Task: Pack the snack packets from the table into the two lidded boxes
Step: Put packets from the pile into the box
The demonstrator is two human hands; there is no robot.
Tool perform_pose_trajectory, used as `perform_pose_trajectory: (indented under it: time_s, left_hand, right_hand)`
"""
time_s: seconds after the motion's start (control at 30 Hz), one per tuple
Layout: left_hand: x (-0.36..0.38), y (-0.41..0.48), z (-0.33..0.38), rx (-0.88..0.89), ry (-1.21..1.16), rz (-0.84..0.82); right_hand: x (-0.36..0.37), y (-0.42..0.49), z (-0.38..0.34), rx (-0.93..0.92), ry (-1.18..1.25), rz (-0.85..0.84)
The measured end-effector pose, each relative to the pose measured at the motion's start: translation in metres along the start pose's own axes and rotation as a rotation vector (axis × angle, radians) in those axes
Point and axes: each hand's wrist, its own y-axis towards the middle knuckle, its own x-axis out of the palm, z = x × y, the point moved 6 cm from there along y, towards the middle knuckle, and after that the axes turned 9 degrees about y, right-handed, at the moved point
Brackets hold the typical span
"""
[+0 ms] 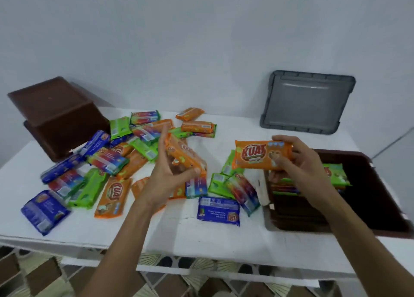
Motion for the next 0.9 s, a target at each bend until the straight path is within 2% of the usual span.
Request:
perform_pose_trajectory:
  time_s: [0.13,0.3,0.4,0.53,0.6,0.7,0.8,0.9]
  left_hand:
    - [0.060,0.010,0.015,0.080,0.039,-0.007]
    - [0.124,0.013,0.011,0.052,0.088,-0.010]
    - [0.151,0.010,0.001,0.002,0.043,-0.067]
    - [0.172,0.003,-0.008,-0.029,0.056,-0.058]
    - [0.176,0.000,-0.009,-0.036,0.063,-0.033]
    - [0.176,-0.001,-0.008,-0.032,0.098,0.009]
    - [0.178,-0.001,-0.007,-0.027,0.145,0.021]
    - [0.183,-0.003,-0.005,-0.032,0.179,0.004]
  right_hand:
    - [-0.064,-0.027,-0.005,0.083,0.054,-0.023]
    - [-0.113,-0.047,0.014,0.212,-0.015,-0.077]
    - [-0.119,-0.049,0.038,0.298,-0.056,-0.147]
    - [-0.101,-0.040,0.073,0.417,-0.096,-0.337]
    - [-0.092,-0.035,0.091,0.479,-0.206,-0.422]
    - [-0.093,-0.024,0.111,0.507,-0.484,-0.402]
    - [-0.089,-0.018,0.116,0.356,-0.886,-0.513]
    - [-0.083,-0.020,0.110,0.287,-0.952,-0.572]
